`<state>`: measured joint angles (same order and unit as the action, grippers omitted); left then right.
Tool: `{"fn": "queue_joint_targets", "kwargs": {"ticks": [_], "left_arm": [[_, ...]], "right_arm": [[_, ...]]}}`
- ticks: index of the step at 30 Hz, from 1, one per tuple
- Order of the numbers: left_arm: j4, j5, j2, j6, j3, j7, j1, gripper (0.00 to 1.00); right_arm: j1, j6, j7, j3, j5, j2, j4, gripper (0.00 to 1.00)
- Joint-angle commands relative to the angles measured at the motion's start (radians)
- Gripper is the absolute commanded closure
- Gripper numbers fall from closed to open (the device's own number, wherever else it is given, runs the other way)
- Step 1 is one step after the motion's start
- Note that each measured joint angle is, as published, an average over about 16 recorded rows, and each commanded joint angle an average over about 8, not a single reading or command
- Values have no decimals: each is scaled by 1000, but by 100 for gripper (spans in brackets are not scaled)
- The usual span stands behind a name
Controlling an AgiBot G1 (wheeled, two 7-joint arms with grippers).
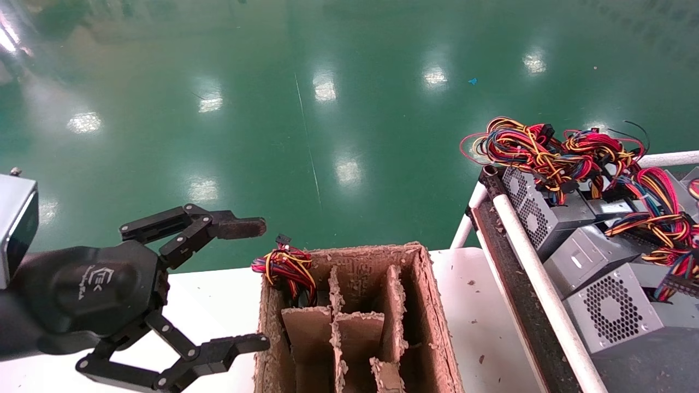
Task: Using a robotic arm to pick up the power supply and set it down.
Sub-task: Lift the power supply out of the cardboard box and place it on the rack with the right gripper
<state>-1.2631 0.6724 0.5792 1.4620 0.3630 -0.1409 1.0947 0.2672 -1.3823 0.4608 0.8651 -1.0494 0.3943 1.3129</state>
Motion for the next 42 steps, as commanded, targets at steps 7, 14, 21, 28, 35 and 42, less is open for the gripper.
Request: {"fn": "queue_joint_targets", "kwargs": {"ticks": [7,14,21,28,35,42], "left_arm": [[0,0,0,0,0,0,0,0],[0,0,0,0,0,0,0,0],[0,0,0,0,0,0,0,0],[0,0,0,0,0,0,0,0],[0,0,0,0,0,0,0,0],[0,0,0,0,0,0,0,0]], "right_arm": [[47,61,-30,-108,1,-12,-14,100],[87,103,-55,-181,0,-16,-35,100],[119,120,-71,-237,5,-17,-48,99],[135,112,-88,-260,14,-18,-61,18],[142,102,-94,-265,25,-18,-75,0],[151,100,-90,-277,32,-22,-80,0]]}}
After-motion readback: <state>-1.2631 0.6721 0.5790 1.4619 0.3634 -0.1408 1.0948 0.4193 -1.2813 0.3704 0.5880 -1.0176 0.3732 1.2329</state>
